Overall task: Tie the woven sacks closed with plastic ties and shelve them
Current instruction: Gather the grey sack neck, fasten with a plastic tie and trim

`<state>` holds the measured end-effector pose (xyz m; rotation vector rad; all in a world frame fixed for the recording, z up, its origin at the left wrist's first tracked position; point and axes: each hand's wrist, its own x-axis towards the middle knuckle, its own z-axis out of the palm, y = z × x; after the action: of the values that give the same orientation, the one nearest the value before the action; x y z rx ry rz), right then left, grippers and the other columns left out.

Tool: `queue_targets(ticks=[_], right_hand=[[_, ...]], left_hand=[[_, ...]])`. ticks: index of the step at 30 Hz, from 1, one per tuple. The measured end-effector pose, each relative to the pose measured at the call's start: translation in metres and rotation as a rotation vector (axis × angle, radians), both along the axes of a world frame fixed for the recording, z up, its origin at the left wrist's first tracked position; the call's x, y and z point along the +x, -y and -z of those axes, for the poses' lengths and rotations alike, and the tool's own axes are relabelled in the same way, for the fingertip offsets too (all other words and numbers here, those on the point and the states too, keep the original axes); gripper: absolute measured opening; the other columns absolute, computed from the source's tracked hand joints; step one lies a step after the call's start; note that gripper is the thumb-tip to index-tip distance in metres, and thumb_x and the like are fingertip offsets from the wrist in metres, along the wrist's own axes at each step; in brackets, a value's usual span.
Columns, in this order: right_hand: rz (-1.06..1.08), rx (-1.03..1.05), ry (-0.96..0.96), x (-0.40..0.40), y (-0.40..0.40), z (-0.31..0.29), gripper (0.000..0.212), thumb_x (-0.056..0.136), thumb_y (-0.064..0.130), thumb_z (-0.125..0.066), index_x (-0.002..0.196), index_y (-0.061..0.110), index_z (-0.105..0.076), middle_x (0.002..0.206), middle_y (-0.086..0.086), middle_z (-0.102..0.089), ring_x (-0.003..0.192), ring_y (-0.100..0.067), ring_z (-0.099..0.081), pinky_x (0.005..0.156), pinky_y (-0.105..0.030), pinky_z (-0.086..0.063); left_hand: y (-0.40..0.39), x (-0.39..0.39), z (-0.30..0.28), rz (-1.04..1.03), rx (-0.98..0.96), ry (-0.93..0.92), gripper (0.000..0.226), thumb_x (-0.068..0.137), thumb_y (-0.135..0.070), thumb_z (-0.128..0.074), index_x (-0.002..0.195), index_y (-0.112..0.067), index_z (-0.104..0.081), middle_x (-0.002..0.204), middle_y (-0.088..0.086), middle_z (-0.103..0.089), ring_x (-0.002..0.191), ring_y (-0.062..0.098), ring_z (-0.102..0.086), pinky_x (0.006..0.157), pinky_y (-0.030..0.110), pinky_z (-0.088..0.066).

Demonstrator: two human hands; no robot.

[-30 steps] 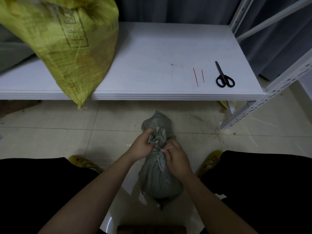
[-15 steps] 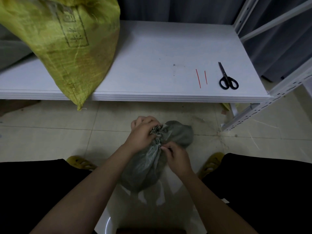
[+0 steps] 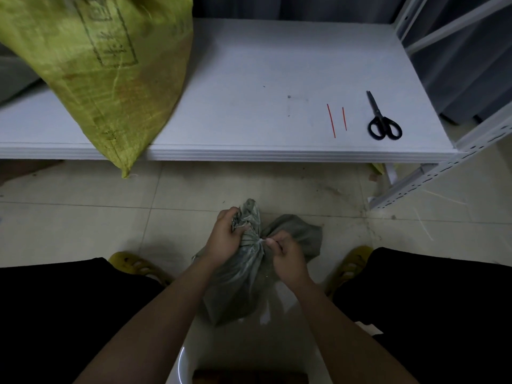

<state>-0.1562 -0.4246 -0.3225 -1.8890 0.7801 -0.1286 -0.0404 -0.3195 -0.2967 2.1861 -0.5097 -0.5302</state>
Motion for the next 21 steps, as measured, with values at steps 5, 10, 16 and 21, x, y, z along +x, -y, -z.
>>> queue_targets(ticks=[5, 10, 16, 21], right_hand=[[0.208, 0.166, 0.0, 0.007, 0.007, -0.002, 0.037, 0.092, 0.006, -0.055, 0.061, 0.019, -0.042, 0.062, 0.0, -0.044, 0.06, -0.011, -0.043, 0.062, -0.025, -0.035], [0.271, 0.191, -0.008, 0.012, 0.01, -0.006, 0.035, 0.093, 0.008, -0.055, 0.062, 0.019, -0.043, 0.064, 0.0, -0.046, 0.064, -0.014, -0.045, 0.064, -0.025, -0.031], [0.094, 0.076, 0.075, 0.003, 0.009, -0.003, 0.035, 0.09, 0.012, -0.06, 0.063, 0.03, -0.049, 0.064, 0.007, -0.051, 0.065, -0.008, -0.05, 0.067, -0.029, -0.038], [0.065, 0.026, 0.065, 0.001, 0.005, -0.004, 0.035, 0.091, 0.01, -0.058, 0.066, 0.032, -0.048, 0.073, 0.0, -0.058, 0.075, -0.017, -0.056, 0.068, -0.027, -0.039]], left_hand=[[0.005, -0.004, 0.003, 0.01, -0.095, 0.06, 0.018, 0.086, -0.007, -0.064, 0.103, -0.002, -0.057, 0.1, 0.007, -0.05, 0.094, 0.011, -0.044, 0.077, 0.003, -0.03], [0.006, -0.008, 0.003, -0.021, -0.127, 0.079, 0.013, 0.086, -0.007, -0.064, 0.098, -0.005, -0.059, 0.1, 0.008, -0.053, 0.096, 0.015, -0.048, 0.08, -0.001, -0.031], [0.003, 0.0, -0.011, -0.012, 0.376, 0.268, 0.06, 0.079, -0.042, -0.069, 0.128, -0.015, -0.047, 0.135, 0.013, -0.043, 0.128, 0.032, -0.034, 0.107, 0.038, -0.024], [0.013, -0.018, -0.022, 0.614, 0.47, 1.032, 0.067, 0.067, -0.024, -0.072, 0.131, -0.014, -0.053, 0.14, 0.013, -0.049, 0.133, 0.031, -0.04, 0.112, 0.055, -0.012]])
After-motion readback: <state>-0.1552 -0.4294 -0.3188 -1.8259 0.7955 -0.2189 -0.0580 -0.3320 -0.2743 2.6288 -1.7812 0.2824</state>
